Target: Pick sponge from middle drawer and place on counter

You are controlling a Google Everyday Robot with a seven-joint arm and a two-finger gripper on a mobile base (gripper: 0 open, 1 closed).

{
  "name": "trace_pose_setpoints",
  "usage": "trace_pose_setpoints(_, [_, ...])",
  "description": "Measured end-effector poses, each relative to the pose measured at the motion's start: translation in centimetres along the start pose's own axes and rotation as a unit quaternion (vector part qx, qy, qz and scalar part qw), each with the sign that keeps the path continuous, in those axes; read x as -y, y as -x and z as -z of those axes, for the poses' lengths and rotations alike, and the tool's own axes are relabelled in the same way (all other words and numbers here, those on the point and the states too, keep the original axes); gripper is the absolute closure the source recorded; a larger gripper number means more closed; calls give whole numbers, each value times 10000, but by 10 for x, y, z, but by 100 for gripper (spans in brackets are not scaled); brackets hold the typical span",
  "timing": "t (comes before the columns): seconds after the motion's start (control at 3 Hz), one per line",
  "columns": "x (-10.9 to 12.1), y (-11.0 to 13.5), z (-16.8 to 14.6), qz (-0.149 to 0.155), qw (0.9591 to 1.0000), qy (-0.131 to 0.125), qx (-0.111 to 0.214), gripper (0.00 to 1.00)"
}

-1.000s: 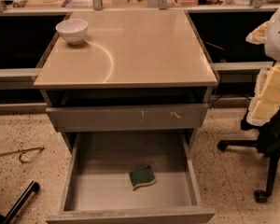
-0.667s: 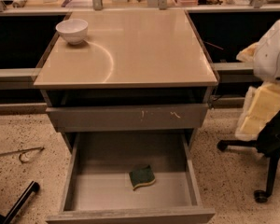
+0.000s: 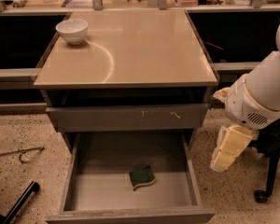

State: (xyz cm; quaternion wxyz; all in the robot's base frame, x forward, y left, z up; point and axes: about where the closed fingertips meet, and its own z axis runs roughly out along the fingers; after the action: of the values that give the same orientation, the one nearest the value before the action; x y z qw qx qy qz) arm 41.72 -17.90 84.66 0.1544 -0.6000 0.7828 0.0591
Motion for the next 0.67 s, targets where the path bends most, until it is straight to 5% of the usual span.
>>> trace_pose_setpoints(0.33, [3,1,-33,-16,9996,32,276,0])
trace_pose_setpoints(0.67, [4,15,-102,210,9975,108,659,0])
